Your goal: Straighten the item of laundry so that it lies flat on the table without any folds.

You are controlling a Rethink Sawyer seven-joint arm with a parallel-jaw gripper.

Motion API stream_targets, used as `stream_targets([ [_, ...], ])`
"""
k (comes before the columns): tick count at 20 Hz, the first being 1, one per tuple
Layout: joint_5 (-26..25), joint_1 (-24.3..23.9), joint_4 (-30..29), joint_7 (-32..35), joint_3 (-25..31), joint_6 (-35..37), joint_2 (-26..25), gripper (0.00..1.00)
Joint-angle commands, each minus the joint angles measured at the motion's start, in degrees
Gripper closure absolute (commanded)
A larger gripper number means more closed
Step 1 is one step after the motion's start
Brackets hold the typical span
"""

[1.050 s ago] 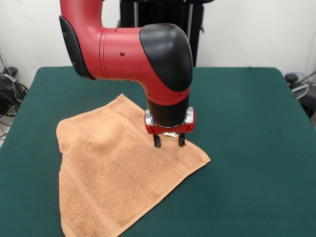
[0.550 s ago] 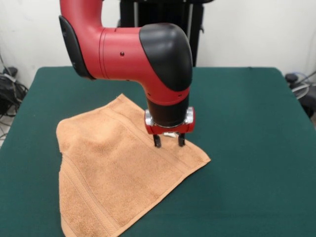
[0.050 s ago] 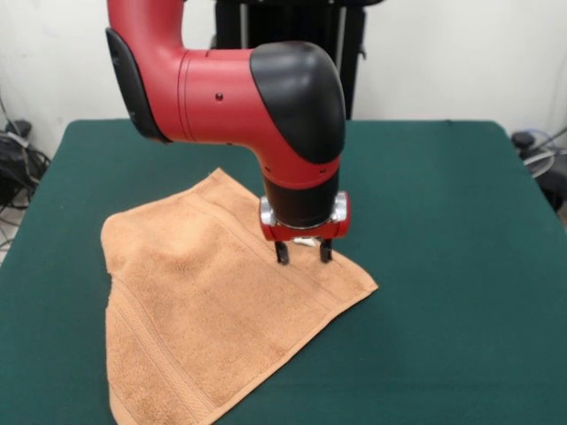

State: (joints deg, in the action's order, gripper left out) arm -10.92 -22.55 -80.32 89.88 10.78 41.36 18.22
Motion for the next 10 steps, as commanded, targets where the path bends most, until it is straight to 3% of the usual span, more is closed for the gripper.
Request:
stream_targets([
  [1, -2.97, -0.23, -0.91, 3.02, 0.87, -5.42, -3.35, 0.00],
  [10, -2.70, -0.36, -1.26, 3.29, 1.14, -5.90, -3.32, 0.00],
])
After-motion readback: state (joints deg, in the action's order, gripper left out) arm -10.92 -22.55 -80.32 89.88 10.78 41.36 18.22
